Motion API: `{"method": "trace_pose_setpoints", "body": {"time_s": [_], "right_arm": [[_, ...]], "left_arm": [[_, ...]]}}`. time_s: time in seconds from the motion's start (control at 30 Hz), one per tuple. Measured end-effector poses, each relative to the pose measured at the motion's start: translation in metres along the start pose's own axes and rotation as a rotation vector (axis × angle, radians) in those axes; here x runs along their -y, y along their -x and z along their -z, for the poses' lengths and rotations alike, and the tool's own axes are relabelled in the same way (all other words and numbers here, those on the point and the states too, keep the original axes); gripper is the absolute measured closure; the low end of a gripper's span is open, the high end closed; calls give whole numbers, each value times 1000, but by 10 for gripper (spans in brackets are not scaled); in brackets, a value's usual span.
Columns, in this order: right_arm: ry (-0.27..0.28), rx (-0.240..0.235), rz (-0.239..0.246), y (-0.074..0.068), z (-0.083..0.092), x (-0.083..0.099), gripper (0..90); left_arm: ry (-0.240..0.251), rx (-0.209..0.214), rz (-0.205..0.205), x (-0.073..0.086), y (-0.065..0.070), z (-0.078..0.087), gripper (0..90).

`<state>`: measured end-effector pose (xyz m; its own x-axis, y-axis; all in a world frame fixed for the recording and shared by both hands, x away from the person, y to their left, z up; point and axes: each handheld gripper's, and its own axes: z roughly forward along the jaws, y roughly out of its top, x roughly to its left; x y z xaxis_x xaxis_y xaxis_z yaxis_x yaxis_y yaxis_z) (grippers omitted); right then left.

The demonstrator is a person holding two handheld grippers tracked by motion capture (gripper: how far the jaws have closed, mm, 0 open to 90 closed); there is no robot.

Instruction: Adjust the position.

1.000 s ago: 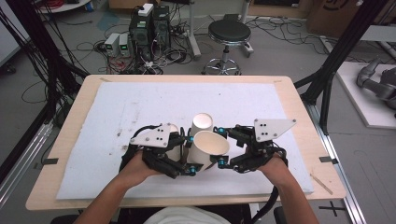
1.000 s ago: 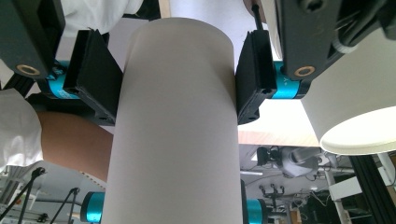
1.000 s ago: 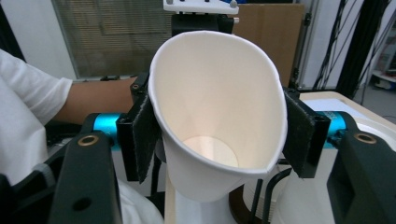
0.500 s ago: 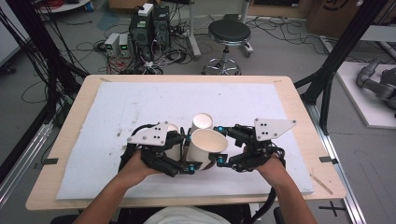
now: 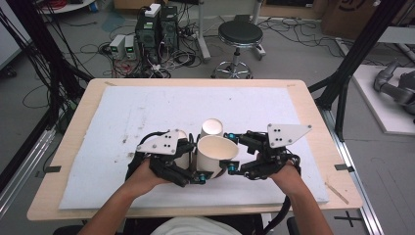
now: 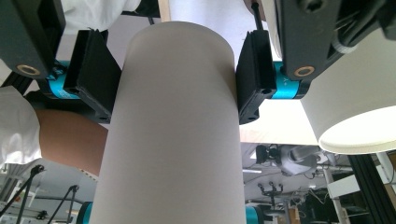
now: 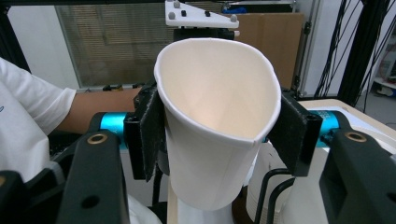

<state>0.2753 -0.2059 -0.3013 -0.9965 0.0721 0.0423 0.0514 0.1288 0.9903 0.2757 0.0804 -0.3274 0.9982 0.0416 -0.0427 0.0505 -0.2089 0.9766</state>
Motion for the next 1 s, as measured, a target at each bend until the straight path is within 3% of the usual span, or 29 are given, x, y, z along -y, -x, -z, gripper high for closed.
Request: {"method": "trace_pose_setpoints", "body": {"time_s": [0.13, 0.17, 0.23, 0.37, 0.63, 0.67, 0.77, 0.93, 1.0], "right_arm": [[16, 0, -7, -1, -1, 1, 333], [35, 19, -25, -1, -2, 2, 203], [35, 34, -33, -1, -3, 3, 183], [44, 30, -40, -1, -5, 4, 183], [50, 31, -38, -2, -12, 5, 184], [52, 29, -37, -2, -12, 5, 193], [46, 5, -23, -2, -12, 4, 338], [37, 9, -10, -2, -11, 3, 361], [28, 17, -1, -2, -11, 2, 367]], "left_arm": [[9, 3, 2, 0, 0, 0, 360], [18, -1, 3, -1, 0, 1, 360], [27, -3, 6, -1, 0, 2, 360], [41, -8, 9, -1, -1, 4, 360], [16, 4, 4, 0, 0, -1, 360], [16, 4, 2, 0, 0, -1, 360], [19, 3, 6, 0, 0, -2, 362], [19, -11, 6, 1, 0, -3, 357], [15, -24, 16, 1, 0, -4, 312]]}}
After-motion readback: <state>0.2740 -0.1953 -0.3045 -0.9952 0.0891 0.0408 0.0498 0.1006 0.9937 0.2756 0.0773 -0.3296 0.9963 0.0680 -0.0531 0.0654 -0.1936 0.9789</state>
